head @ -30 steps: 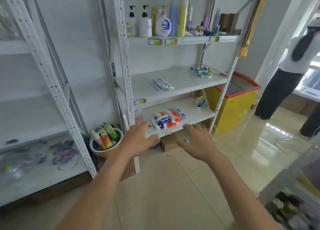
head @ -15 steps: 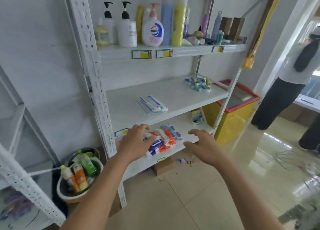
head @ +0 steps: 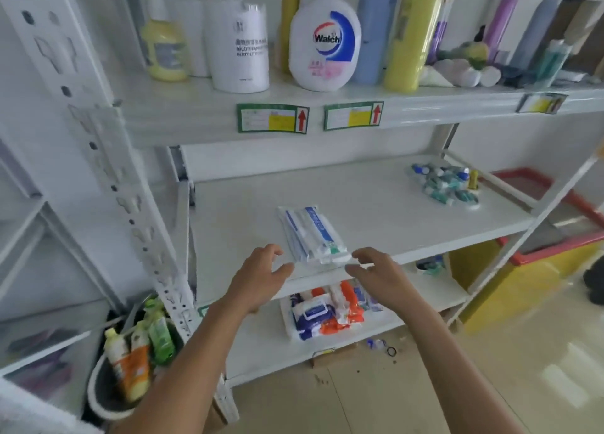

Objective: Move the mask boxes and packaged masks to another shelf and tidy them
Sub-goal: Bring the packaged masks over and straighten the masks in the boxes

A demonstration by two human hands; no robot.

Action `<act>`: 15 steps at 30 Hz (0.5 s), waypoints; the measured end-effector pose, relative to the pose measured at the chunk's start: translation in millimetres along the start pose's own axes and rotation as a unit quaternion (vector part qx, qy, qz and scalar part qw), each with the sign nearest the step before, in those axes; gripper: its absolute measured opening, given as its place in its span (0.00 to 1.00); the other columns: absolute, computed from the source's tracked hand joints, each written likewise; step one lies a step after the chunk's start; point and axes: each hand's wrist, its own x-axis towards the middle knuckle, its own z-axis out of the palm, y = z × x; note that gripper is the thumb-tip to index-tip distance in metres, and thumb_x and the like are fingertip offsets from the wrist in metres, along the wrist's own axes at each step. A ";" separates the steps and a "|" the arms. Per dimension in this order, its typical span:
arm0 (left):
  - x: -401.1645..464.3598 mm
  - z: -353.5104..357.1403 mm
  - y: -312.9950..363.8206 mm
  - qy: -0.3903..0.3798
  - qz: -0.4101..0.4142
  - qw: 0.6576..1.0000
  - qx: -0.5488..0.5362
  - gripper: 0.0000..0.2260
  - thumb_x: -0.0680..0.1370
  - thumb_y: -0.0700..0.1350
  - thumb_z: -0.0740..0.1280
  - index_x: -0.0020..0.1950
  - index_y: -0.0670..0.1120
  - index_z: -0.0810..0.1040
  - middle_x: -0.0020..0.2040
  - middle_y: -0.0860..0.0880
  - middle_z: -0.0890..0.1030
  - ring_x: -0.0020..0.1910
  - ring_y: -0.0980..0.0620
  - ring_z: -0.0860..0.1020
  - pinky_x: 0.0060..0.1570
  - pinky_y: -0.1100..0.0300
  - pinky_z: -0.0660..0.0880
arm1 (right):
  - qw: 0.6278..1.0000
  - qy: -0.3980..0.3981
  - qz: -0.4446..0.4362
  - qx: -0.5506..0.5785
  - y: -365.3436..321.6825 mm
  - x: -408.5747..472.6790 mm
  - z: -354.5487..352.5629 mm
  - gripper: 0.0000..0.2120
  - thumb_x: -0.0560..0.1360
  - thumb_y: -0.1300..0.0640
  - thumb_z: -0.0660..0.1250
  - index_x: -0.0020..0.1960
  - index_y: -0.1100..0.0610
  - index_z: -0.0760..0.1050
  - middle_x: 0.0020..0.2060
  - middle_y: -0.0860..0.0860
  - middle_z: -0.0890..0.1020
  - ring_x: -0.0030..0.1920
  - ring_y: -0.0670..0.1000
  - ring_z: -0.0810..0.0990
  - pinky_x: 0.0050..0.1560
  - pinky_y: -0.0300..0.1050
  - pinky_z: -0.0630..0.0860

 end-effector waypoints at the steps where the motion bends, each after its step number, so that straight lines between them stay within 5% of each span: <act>1: 11.4 2.9 -2.6 -0.003 -0.013 1.000 -0.012 0.19 0.79 0.57 0.66 0.68 0.52 0.72 0.68 0.49 0.74 0.65 0.50 0.74 0.63 0.51 0.73 | 1.000 -0.010 0.004 0.008 -2.9 20.4 3.0 0.20 0.79 0.47 0.67 0.69 0.52 0.73 0.66 0.52 0.77 0.61 0.54 0.77 0.61 0.51 0.76; 6: 74.3 21.5 -15.4 -0.012 -0.084 0.995 -0.057 0.21 0.80 0.50 0.67 0.71 0.46 0.72 0.69 0.46 0.76 0.66 0.48 0.75 0.63 0.56 0.71 | 0.996 -0.042 0.056 0.048 -1.3 114.1 27.0 0.30 0.77 0.44 0.69 0.74 0.56 0.68 0.70 0.57 0.72 0.62 0.56 0.76 0.56 0.48 0.73; 10: 120.9 38.8 -18.8 -0.028 -0.131 0.989 -0.066 0.24 0.76 0.51 0.69 0.70 0.46 0.72 0.61 0.49 0.78 0.56 0.49 0.76 0.56 0.58 0.72 | 0.992 -0.070 0.103 0.024 14.2 172.8 44.4 0.38 0.74 0.40 0.71 0.75 0.60 0.65 0.69 0.58 0.71 0.63 0.58 0.75 0.61 0.51 0.74; 15: 154.2 66.6 -13.1 -0.014 -0.181 0.981 -0.065 0.15 0.68 0.53 0.76 0.48 0.52 0.74 0.49 0.48 0.83 0.48 0.48 0.82 0.50 0.51 0.80 | 0.984 -0.139 0.108 0.004 26.1 210.3 50.6 0.25 0.71 0.43 0.76 0.56 0.61 0.77 0.50 0.53 0.81 0.46 0.52 0.80 0.44 0.43 0.75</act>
